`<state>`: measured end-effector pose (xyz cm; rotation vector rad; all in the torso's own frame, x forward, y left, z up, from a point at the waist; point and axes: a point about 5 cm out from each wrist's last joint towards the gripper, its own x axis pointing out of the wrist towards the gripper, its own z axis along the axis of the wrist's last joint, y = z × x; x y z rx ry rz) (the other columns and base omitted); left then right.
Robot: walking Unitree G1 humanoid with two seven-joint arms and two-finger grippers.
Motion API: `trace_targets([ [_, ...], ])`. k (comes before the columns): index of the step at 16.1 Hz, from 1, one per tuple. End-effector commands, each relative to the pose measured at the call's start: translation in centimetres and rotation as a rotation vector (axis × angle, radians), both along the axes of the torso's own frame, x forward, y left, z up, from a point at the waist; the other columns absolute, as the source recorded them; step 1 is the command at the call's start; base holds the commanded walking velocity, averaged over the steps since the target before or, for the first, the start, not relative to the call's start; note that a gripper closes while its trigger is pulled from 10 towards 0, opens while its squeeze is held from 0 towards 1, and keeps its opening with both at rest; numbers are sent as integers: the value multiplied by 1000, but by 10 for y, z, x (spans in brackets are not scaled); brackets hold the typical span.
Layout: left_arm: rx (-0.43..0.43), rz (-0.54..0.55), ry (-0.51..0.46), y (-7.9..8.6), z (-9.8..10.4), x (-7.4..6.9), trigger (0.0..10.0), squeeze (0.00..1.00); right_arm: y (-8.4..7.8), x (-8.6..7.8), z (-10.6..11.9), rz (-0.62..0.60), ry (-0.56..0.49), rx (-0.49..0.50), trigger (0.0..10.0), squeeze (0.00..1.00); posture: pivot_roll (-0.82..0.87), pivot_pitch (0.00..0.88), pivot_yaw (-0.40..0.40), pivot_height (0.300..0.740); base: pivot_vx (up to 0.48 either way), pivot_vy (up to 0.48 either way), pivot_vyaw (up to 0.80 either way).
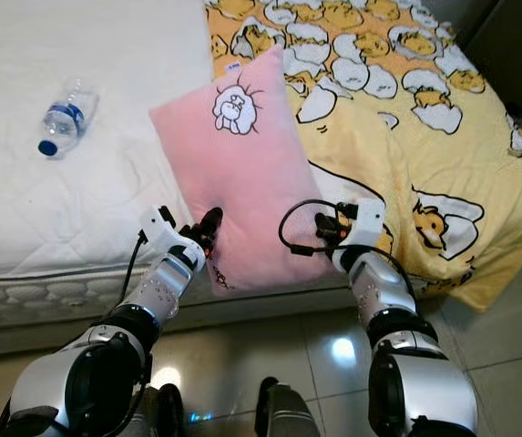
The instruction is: Clean up the room
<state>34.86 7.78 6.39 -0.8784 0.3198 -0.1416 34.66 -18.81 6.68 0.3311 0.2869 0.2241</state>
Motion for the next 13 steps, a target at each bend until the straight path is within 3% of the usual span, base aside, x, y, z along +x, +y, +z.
trace_targets([
  [1, -74, -122, 43, -56, -3, -16, 0, 0, 1, -7, -10, 3, 23, 10, 0, 0, -182, 230, -104, 719, 0, 0, 0],
  [10, -75, -97, 27, -50, 1, -12, 0, 0, 0, -10, -11, -9, -12, 31, 0, 0, -165, 232, -97, 719, 0, 0, 0],
  [12, 110, -143, 4, -45, -3, -13, 0, 0, 5, -7, -7, 1, -30, 57, 0, 0, -144, 207, -83, 719, 0, 0, 0],
  [13, 147, -157, -19, -44, -2, -12, 0, 0, 6, -6, -5, 3, -37, 58, 0, 0, -144, 207, -83, 719, 0, 0, 0],
])
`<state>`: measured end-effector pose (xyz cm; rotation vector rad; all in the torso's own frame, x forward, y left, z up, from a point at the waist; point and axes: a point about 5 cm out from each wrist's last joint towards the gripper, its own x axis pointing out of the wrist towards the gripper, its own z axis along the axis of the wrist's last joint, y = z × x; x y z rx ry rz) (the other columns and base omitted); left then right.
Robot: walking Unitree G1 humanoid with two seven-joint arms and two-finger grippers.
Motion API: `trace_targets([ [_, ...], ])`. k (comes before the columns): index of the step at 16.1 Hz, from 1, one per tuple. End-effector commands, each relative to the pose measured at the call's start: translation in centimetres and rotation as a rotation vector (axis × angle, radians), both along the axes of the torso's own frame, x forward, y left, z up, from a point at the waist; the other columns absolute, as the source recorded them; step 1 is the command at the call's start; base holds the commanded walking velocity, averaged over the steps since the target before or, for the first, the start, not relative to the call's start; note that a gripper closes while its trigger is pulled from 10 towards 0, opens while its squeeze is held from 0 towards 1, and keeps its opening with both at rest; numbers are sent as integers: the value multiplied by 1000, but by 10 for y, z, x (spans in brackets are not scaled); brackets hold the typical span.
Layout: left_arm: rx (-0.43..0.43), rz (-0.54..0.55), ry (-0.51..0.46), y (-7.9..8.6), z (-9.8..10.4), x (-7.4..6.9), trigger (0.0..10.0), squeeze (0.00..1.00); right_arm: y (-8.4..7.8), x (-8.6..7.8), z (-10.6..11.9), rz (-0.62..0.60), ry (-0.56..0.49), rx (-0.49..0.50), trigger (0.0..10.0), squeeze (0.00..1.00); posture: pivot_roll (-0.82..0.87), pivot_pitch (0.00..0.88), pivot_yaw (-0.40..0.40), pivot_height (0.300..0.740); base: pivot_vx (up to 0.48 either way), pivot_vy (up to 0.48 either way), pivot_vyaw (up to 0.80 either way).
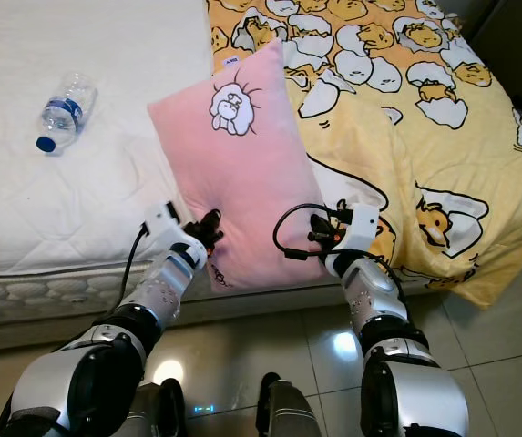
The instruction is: Clean up the room
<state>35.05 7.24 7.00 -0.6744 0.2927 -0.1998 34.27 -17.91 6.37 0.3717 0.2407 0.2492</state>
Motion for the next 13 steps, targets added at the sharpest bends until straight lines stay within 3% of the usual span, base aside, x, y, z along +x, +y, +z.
trace_targets([
  [1, 9, -93, -7, -30, -2, -9, 0, 0, 2, -1, 1, 4, -23, 25, 0, 0, -123, 159, -68, 719, 0, 0, 0],
  [2, 63, -68, -102, -11, 10, 0, 0, 0, 6, 0, 10, 0, -85, 24, 0, 0, -111, 120, -61, 719, 0, 0, 0],
  [5, 81, -24, -192, 11, 30, 13, 0, 0, 0, 9, 35, -68, -191, 61, 0, 0, -104, 13, -30, 719, 0, 0, 0],
  [6, 85, 15, -257, 22, 49, 22, 0, 0, -4, 14, 59, -108, -293, 71, 0, 0, -114, 0, 1, 719, 0, 0, 0],
  [8, 130, 20, -343, 24, 68, 26, 0, 0, -9, 15, 78, -126, -363, 61, 0, 0, -116, 0, 16, 719, 0, 0, 0],
  [10, 217, -1, -489, 23, 97, 29, 0, 0, -24, 12, 102, -187, -452, 43, 0, 0, -107, 0, 33, 719, 0, 0, 0],
  [13, 259, 24, -523, 30, 112, 36, 0, 0, -30, 13, 100, -219, -436, 43, 0, 0, -87, 0, 35, 719, 0, 0, 0],
])
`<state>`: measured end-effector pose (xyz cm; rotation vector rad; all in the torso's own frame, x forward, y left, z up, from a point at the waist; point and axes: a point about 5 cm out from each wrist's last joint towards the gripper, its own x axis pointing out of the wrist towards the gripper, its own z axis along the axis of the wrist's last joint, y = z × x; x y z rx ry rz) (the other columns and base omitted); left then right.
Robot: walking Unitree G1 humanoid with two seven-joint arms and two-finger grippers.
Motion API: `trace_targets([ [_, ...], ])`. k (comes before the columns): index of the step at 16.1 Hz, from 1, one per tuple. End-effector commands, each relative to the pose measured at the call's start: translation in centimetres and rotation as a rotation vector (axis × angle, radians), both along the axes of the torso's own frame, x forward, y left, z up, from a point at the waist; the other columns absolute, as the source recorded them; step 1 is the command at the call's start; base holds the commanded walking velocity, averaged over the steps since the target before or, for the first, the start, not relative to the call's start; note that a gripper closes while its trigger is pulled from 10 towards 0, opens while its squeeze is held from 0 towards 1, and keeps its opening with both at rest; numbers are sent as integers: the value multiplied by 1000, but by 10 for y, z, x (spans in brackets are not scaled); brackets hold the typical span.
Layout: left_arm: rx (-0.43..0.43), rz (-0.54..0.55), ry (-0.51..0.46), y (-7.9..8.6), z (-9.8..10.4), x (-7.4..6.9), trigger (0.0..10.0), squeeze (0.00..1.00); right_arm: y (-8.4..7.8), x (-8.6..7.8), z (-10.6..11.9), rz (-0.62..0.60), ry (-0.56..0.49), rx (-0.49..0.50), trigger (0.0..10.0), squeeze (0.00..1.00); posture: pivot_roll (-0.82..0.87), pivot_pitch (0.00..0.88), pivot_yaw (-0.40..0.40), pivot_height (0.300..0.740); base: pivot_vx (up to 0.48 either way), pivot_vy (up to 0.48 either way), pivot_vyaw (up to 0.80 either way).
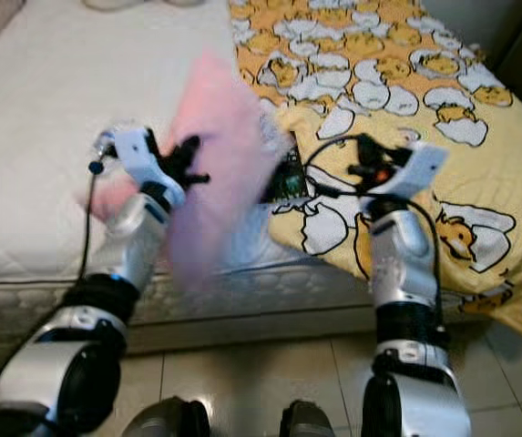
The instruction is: Clean up the room
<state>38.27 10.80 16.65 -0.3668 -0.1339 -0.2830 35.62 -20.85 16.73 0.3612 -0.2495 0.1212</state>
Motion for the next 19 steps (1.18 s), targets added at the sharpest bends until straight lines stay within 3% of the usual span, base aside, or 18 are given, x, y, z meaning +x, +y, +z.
trace_targets([
  [1, 14, -6, -55, -6, 15, 3, 0, 0, 1, -1, -5, 2, 26, 6, 0, 0, -85, 0, 36, 719, 0, 0, 0],
  [3, 29, -12, -46, -8, 13, 3, 0, 0, 5, 1, -7, 4, 58, -18, 0, 0, -77, 0, 38, 719, 0, 0, 0],
  [4, 36, -9, -38, -8, 12, 3, 0, 0, 7, 2, -9, -4, 80, -43, 8824, 0, -76, 0, 42, 719, 0, 0, 0],
  [5, 57, -1, -38, -7, 13, 4, 0, 0, 9, 2, -11, -10, 87, -68, 10000, 0, -75, 0, 45, 719, 0, 0, 0],
  [7, 80, 10, -46, -3, 16, 6, 0, 0, 12, -1, -18, -12, 100, -85, 10000, 0, -78, 0, 52, 719, 0, 0, 0],
  [11, 125, -14, -41, -10, 6, 2, 0, 0, 14, -8, -28, -15, 123, -95, 10000, 0, -91, 0, 59, 719, 0, 0, 0],
  [13, 250, 41, -102, -2, 4, -3, 0, 0, 17, -12, -32, -18, 127, -122, 10000, 0, -100, 0, 62, 719, 0, 0, 0],
  [15, 390, 96, -175, 13, -7, -20, 0, 0, 19, -26, -37, -25, 116, -173, 10000, 0, -106, 0, 56, 719, 0, 0, 0],
  [16, 421, 121, -162, 19, -15, -27, 0, 0, 18, -32, -41, -34, 118, -190, 10000, 0, -101, 0, 53, 719, 0, 0, 0],
  [19, 389, 135, -131, 11, -21, -25, 0, 0, 11, -35, -48, -53, 152, -187, 10000, 0, -94, 0, 34, 719, 106, 119, 0],
])
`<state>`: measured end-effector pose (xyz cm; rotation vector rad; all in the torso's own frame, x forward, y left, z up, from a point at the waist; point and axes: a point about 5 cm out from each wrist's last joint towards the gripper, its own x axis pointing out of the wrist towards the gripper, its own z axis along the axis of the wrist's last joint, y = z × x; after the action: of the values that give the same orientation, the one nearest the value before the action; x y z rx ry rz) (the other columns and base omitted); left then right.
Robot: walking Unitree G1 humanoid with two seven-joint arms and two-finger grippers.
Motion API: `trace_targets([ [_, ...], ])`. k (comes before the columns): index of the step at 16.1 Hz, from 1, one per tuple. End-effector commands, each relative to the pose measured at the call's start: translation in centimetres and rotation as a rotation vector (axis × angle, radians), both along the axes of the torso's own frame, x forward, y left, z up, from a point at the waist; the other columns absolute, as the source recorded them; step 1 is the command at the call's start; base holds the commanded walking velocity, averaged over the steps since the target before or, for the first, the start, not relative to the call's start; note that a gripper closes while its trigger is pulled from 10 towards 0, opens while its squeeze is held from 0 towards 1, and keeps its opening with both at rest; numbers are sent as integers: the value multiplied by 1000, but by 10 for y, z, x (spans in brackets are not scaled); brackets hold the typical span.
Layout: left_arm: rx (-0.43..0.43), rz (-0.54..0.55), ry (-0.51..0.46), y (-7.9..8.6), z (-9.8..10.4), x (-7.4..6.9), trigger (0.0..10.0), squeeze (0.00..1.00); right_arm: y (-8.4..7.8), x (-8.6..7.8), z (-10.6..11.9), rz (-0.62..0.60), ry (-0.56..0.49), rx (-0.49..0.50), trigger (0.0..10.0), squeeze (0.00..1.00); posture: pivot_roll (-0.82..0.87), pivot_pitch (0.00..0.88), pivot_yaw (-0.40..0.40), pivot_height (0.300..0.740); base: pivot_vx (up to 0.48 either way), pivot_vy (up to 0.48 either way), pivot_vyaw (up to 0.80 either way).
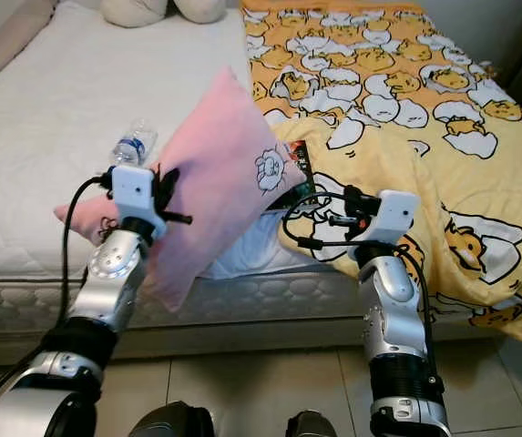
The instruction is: Clean up the room
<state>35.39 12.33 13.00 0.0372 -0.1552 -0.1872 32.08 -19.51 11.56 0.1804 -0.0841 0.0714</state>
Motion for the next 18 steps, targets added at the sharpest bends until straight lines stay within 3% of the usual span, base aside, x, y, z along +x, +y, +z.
trace_targets([
  [1, 2, 7, -85, -4, 21, 7, 0, 0, -1, 2, 6, -1, -15, -11, 10000, 0, -94, 0, 33, 719, 322, 356, 0],
  [6, -44, 86, -53, 6, 23, 9, 0, 0, 2, 5, 10, 13, -24, -16, 10000, 0, -85, 0, 22, 719, 285, 384, 0],
  [18, -63, 146, -38, 14, 31, 17, 0, 0, 10, 5, 5, 55, 0, -10, 10000, 0, -74, 0, 10, 719, 0, 420, 0],
])
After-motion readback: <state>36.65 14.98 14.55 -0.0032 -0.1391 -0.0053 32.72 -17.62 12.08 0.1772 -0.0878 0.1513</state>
